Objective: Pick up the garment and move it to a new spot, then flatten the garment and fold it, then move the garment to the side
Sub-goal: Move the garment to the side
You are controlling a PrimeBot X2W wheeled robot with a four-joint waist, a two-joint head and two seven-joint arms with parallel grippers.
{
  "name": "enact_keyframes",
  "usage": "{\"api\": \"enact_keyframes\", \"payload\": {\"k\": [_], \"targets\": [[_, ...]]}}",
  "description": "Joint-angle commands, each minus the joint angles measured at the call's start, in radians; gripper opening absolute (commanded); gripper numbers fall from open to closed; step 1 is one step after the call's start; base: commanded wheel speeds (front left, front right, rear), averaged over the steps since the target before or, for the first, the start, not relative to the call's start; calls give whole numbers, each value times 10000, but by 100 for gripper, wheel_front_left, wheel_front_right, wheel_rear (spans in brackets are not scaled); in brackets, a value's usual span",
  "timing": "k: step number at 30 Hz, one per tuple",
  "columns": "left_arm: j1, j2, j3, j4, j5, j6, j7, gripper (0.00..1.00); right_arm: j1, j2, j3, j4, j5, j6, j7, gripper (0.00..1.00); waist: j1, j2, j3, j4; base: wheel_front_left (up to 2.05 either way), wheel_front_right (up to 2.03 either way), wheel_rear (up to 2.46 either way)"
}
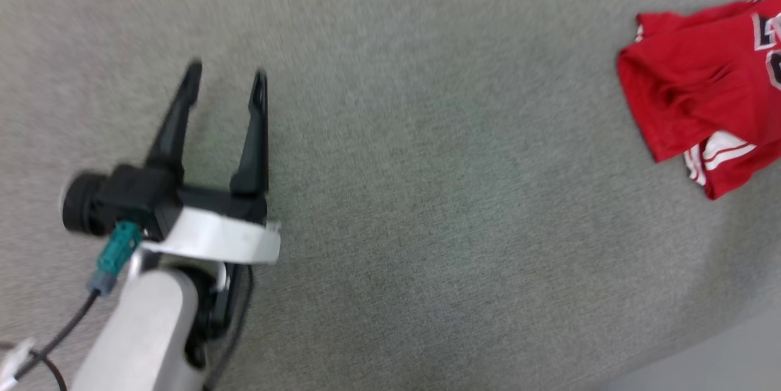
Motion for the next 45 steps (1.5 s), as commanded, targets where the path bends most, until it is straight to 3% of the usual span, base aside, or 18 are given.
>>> {"api": "enact_keyframes", "payload": {"k": [1, 7, 11, 19, 29, 36, 45], "targets": [[444, -108, 47, 170, -138, 99, -149, 100, 407, -141, 223, -174, 134, -8, -142, 100, -1, 0, -1154, 200, 0, 0, 0], [1709, -414, 278, 730, -603, 385, -548, 100, 2085, 73, 1182, -1370, 710, -8, -568, 100, -1, 0, -2602, 718, 0, 0, 0], [2244, -609, 284, 1049, -804, 410, -687, 100, 3355, 420, 1179, -2487, 945, -8, -377, 100, -1, 0, -3321, 1306, 0, 0, 0], [2959, -843, 349, 1530, -1012, 515, -820, 100, 5773, 1809, 1048, -5500, 737, -6, 50, 100, -1, 0, -4336, 2529, 0, 0, 0], [3827, -502, 332, 1736, -799, 698, -825, 100, 8103, 3263, 1326, -8706, 345, -6, 516, 100, -1, 0, -5169, 3124, 0, 0, 0], [4350, -449, 186, 1687, -811, 785, -727, 100, 9105, 3576, 1729, -9559, 232, -8, 903, 100, -1, 0, -5484, 3120, 0, 0, 0], [4456, -555, 194, 1687, -875, 778, -805, 100, 9191, 3693, 1733, -9870, 279, -8, 1113, 100, -1, 0, -5550, 3168, 0, 0, 0]]}}
